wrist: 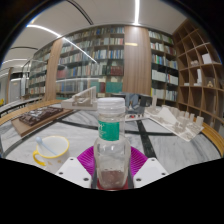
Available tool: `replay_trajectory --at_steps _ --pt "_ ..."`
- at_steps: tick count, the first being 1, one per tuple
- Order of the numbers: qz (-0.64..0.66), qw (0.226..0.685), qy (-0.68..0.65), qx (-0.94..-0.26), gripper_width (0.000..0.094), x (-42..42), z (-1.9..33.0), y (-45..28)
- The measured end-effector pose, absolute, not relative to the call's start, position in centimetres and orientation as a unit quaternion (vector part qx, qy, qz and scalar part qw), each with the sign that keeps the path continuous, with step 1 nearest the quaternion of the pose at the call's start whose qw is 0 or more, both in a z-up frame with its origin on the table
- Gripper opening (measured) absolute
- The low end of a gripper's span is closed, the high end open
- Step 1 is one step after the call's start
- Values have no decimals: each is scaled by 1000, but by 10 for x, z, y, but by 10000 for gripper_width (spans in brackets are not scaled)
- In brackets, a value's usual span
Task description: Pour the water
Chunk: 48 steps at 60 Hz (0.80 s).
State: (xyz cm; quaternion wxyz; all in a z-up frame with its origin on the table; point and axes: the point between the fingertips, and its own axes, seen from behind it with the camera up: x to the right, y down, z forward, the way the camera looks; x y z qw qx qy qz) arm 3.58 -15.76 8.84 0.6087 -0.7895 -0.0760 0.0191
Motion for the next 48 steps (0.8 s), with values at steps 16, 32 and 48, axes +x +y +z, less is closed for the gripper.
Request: replay_trajectory --at_steps 16,32,48 --pt "11 592 -45 -805 655 53 75 -164" --pt "-9 593 -39 -804 853 62 126 -239" --pt "-24 575 -19 -818 853 64 164 -377"
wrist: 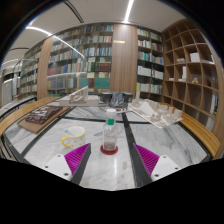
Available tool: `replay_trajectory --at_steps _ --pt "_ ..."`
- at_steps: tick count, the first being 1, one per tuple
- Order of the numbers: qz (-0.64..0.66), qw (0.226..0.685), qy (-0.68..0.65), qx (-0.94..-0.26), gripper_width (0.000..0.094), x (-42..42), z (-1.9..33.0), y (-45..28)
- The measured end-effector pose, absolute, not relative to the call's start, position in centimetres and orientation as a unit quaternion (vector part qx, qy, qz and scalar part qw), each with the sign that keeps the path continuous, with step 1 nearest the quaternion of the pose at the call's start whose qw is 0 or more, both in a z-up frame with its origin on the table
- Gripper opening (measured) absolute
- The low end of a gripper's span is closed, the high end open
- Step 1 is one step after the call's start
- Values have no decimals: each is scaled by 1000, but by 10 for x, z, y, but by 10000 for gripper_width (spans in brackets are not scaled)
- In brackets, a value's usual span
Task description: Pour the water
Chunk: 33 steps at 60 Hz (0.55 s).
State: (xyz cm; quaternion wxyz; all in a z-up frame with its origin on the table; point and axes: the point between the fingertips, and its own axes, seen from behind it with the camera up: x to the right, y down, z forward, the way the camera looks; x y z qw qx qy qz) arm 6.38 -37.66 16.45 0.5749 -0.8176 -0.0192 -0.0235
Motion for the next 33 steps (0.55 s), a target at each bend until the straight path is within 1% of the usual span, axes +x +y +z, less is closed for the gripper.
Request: replay_trajectory --at_steps 6,15,33 --pt "-16 570 -9 -821 850 61 171 -415" --pt "-23 570 -6 -821 850 60 177 -452" --pt "-15 581 -3 -814 857 63 191 -481"
